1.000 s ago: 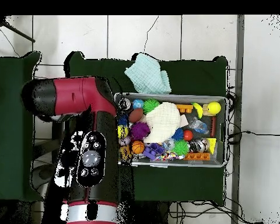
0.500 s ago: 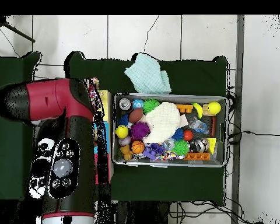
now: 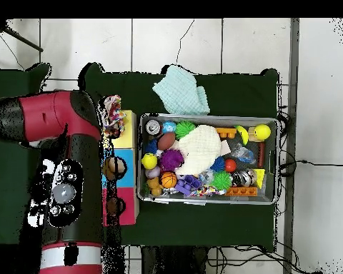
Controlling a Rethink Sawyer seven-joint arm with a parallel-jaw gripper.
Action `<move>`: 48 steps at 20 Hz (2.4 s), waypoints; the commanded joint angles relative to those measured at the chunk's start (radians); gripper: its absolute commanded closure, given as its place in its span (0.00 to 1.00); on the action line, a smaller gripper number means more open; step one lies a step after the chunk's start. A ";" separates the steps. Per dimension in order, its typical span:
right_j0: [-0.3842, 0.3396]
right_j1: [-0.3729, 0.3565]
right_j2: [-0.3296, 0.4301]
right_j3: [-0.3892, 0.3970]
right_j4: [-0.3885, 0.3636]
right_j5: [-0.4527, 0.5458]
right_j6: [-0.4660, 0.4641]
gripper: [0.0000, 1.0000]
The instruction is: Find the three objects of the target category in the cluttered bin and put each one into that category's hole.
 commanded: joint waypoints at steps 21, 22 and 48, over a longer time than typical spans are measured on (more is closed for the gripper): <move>-0.105 0.136 0.019 0.036 0.069 -0.059 0.157 1.00; -0.108 0.128 0.022 0.051 0.070 -0.064 0.151 1.00; -0.133 0.179 0.049 0.119 0.034 -0.267 0.098 1.00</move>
